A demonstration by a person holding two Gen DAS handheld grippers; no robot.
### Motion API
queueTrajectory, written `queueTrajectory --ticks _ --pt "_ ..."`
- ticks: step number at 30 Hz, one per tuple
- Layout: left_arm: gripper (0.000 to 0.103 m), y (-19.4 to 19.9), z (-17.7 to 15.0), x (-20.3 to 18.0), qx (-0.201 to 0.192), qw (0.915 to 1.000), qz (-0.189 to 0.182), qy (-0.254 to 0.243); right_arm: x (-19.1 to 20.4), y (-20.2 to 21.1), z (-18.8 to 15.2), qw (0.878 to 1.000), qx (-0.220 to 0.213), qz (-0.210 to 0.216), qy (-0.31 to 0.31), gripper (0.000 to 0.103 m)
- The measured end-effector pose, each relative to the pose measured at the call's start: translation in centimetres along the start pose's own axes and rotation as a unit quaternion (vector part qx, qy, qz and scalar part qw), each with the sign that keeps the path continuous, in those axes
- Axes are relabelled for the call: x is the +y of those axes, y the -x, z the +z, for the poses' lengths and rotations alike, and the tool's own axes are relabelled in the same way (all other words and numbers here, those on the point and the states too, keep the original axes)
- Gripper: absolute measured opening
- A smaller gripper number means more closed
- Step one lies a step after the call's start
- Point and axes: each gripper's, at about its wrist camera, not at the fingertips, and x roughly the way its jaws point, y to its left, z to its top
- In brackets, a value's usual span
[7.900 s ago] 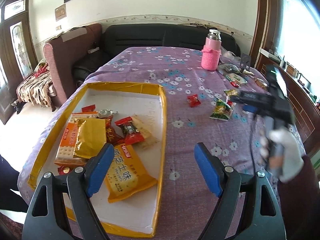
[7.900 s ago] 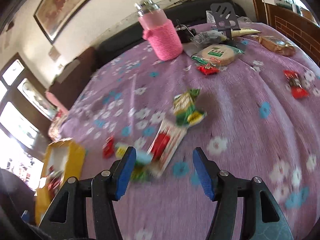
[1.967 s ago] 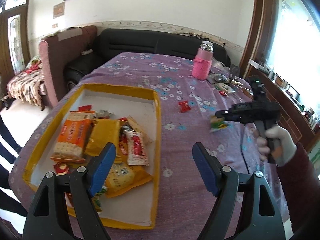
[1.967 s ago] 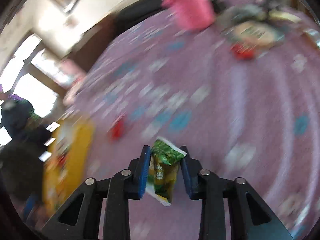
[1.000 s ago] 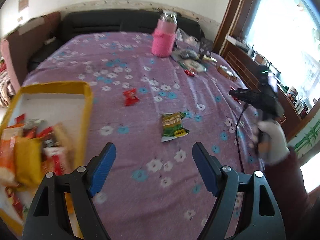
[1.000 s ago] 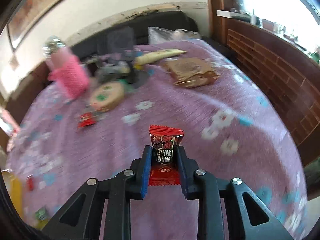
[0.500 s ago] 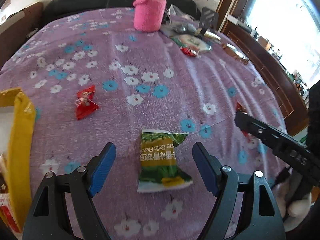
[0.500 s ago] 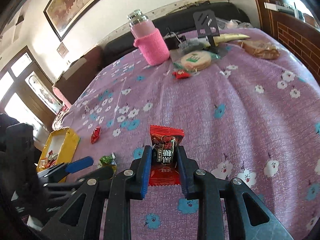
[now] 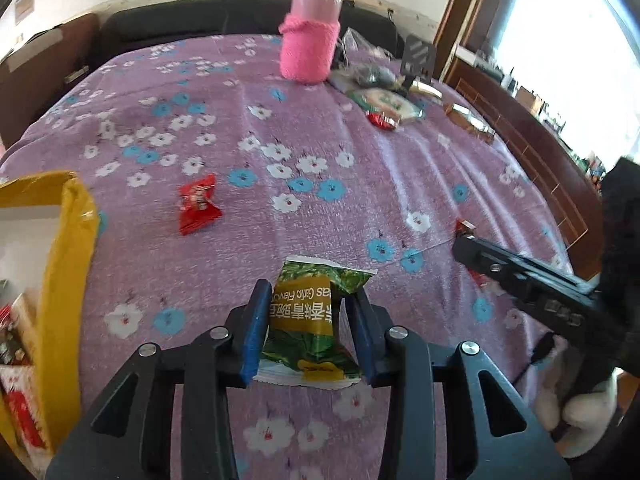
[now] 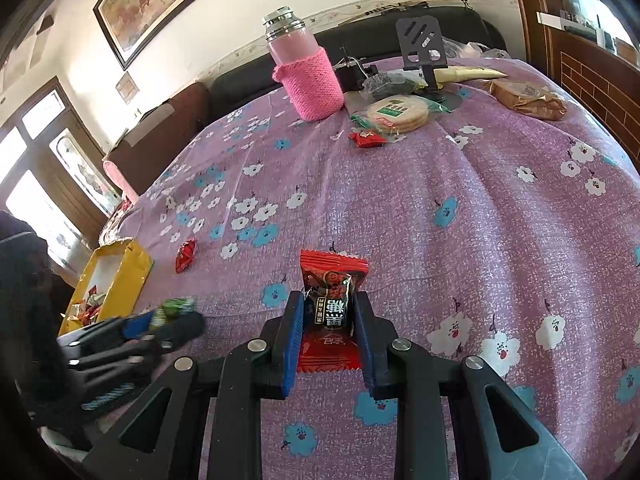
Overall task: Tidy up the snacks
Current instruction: 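Carry both items over the yellow tray and open both tools to drop them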
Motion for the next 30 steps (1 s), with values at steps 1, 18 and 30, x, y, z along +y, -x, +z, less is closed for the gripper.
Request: queueTrajectory --ticks 1,18,30 --pt "0.035 0.7 -0.1 0.0 -0.006 1.0 0.001 0.002 0.0 0.0 0.0 1.0 0.0 0.0 0.001 0.026" --pt "0.036 13.1 -4.6 6.4 -0.1 0.991 0.005 0.089 1.8 -0.3 -0.9 0.999 -0.011 -0.017 0.042 0.026" --pt "0.036 17.1 -6.9 11.5 -0.126 0.9825 0.062 0.121 7.0 1.5 -2.1 0.997 -0.016 0.001 0.074 0.026"
